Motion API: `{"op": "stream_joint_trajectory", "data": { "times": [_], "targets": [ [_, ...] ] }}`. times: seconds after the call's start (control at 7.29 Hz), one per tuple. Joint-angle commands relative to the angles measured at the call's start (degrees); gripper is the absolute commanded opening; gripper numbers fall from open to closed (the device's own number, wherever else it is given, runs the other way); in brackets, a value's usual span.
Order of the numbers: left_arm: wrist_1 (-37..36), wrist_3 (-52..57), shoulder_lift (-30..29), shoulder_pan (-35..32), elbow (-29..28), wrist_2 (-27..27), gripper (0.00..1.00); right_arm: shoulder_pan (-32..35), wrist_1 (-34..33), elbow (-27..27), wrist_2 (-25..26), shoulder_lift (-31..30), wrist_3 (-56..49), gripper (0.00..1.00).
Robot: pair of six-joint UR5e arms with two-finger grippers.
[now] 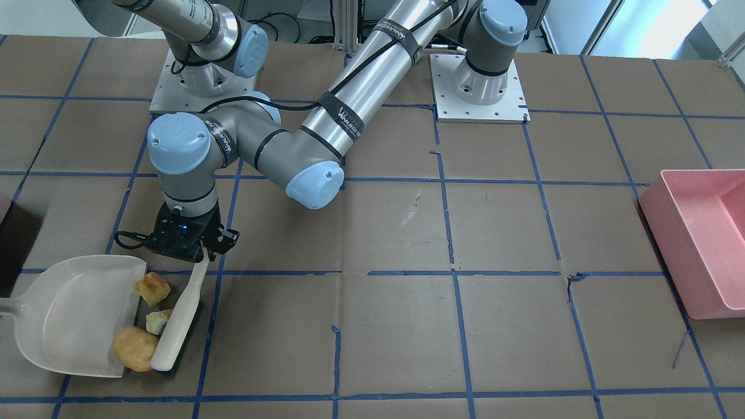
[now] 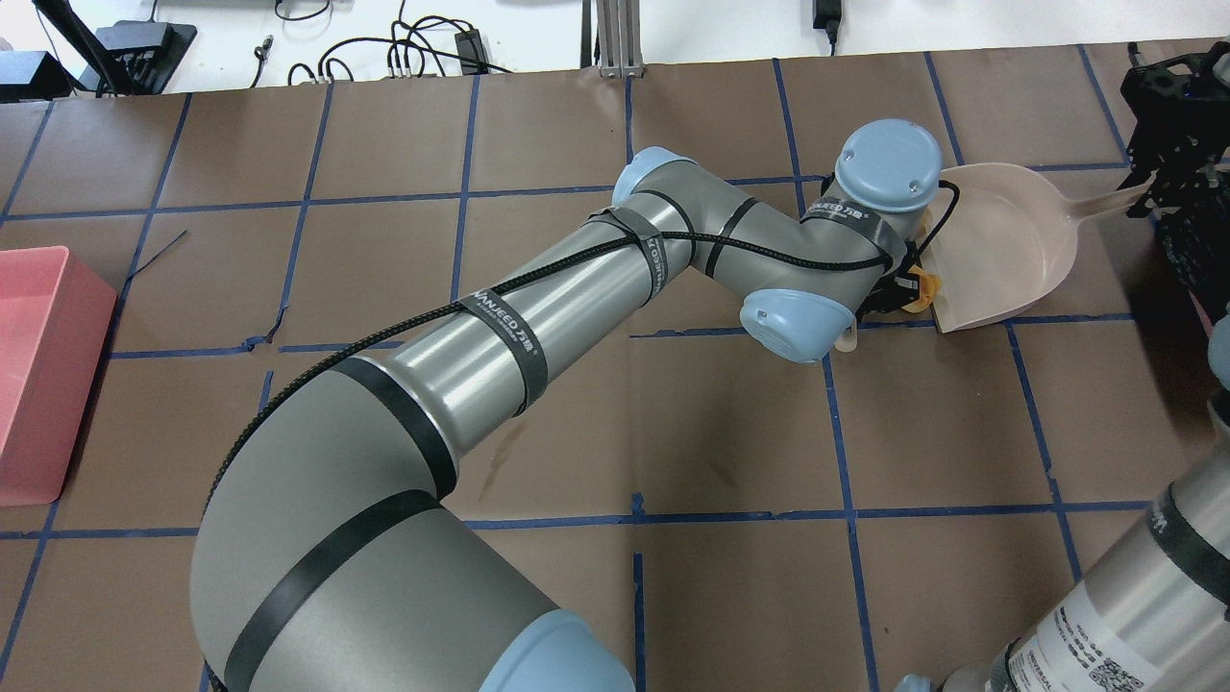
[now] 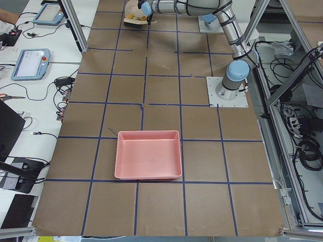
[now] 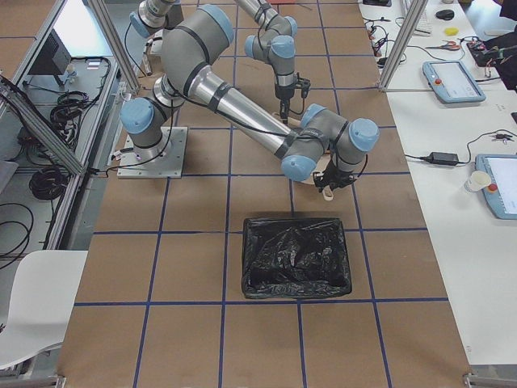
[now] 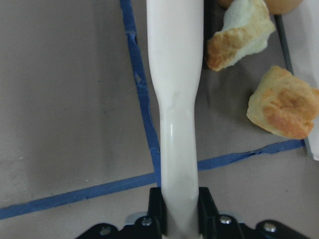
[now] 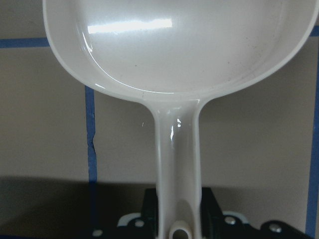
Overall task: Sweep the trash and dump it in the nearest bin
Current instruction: 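Sweep the bread pieces into the dustpan with the brush in the left gripper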
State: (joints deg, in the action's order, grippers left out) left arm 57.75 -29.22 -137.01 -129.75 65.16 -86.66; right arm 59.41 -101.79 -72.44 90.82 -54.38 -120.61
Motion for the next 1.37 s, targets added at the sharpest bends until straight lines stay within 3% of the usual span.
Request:
{"op": "stream_joint_trajectory", "data": {
  "times": [0.0,0.82,1.23],
  "targets": [
    [-0.01,-1.10,-0.09,-1.37,-0.12,-0.09,0.01,0.01,0.01,0.01,-0.03,-0.12,0.02,0.00],
    [-0.10,-9.70,-3.69,-4.98,-6.53,-0.18,0.01,0.01,0.10,-0.07,-0.29,0.06,0.02,0.00],
    [-0.27,-14.18,-4.13,-5.68,-7.07,-0.09,0.01,0.01,0.10,-0.07,-0.29,-0.03,0.11,0.00]
  ]
}}
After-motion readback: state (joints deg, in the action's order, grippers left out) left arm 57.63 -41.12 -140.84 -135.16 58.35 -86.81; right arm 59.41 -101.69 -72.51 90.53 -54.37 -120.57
